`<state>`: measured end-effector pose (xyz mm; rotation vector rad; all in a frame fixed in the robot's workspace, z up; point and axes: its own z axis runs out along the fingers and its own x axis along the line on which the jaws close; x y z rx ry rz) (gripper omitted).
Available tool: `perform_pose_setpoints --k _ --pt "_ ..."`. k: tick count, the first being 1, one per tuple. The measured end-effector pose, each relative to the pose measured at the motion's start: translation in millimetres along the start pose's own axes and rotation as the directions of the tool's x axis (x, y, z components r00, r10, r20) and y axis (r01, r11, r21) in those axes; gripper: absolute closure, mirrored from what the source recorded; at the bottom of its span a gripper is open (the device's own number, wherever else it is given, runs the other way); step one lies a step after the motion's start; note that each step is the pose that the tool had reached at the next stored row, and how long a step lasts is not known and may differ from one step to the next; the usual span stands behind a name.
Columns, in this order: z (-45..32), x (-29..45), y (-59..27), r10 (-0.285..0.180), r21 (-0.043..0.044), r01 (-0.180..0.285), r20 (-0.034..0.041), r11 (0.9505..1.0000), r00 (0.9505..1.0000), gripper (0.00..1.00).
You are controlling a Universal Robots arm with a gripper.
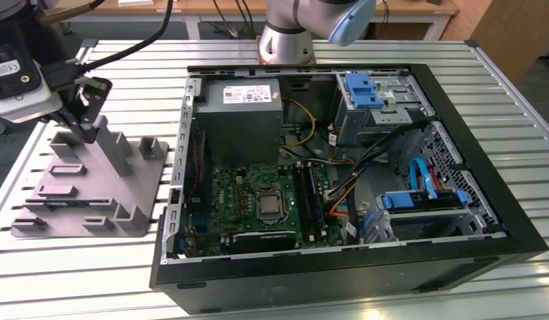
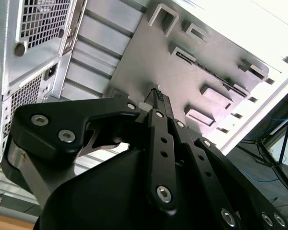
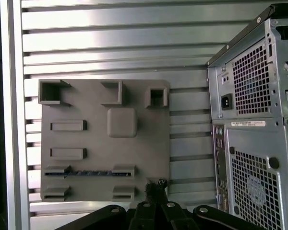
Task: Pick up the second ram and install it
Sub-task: 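Reach for the second ram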
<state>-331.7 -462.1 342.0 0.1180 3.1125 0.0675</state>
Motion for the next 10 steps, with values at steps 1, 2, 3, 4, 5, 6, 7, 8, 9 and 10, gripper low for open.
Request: perform_pose_setpoints --k 1,2,3,4,5,6,7,8,9,10 --pt "1.8 0.7 -0.1 0.000 0.0000 0.000 0.0000 1.0000 1.0000 0.90" --pt "3.6 1.8 -0.3 0.000 -0.0001 0.000 0.0001 1.0000 1.0000 0.90" --pt "5.2 3.6 -0.5 0.000 0.0002 0.000 -0.0001 1.0000 1.0000 0.90" --pt "6.9 5.9 -0.8 0.000 0.0002 0.000 -0.0002 1.0000 1.0000 0.90" --pt "8.7 8.3 -1.2 0.000 0.0000 0.000 0.0000 1.0000 1.0000 0.90" --pt "10.5 11.4 -1.9 0.000 0.0001 0.000 -0.0001 1.0000 1.0000 0.90" --pt "12.2 14.8 -2.7 0.000 0.0000 0.000 -0.0001 1.0000 1.0000 0.90" --pt "16.6 22.9 -4.7 0.000 0.0000 0.000 0.0001 1.0000 1.0000 0.90" --pt "18.1 25.4 -5.4 0.000 0.0001 0.000 -0.0001 1.0000 1.0000 0.90" --pt "19.5 27.6 -5.8 0.000 0.0000 0.000 0.0000 1.0000 1.0000 0.90"
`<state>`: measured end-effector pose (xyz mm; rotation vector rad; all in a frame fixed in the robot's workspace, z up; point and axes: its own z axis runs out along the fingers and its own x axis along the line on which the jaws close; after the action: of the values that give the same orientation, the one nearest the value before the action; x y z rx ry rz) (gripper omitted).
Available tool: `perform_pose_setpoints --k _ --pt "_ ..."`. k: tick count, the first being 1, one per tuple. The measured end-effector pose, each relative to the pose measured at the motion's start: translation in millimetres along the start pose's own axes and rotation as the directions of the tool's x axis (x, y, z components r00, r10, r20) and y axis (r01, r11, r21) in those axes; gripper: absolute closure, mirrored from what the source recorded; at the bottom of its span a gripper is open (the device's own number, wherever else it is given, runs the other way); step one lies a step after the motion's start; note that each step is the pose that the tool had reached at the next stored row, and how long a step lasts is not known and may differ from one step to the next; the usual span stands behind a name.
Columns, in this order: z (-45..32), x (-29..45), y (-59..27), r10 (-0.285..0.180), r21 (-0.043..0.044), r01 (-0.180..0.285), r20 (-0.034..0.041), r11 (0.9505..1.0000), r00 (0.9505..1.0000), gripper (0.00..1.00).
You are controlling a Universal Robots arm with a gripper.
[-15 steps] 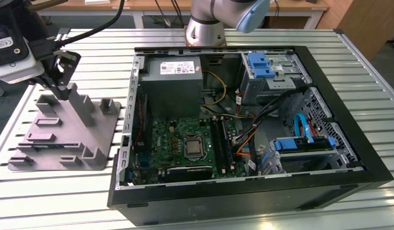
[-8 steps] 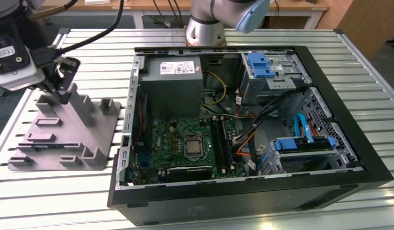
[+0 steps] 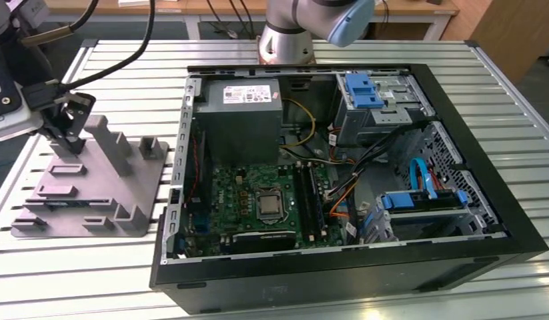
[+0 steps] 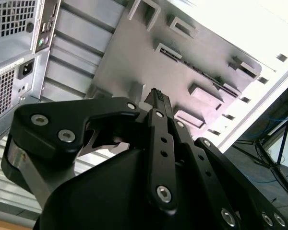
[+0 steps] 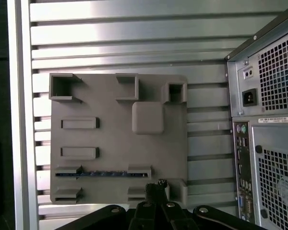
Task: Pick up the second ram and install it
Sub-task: 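Reach for the second ram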
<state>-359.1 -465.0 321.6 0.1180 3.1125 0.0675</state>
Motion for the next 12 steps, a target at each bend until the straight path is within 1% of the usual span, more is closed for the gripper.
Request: perform_pose_setpoints --k 4,12 --pt "4.8 6.1 -1.1 0.000 -0.0001 0.000 0.0001 1.0000 1.0000 0.90" --pt "11.6 14.1 -2.3 0.000 -0.0001 0.000 0.0000 1.0000 1.0000 0.90"
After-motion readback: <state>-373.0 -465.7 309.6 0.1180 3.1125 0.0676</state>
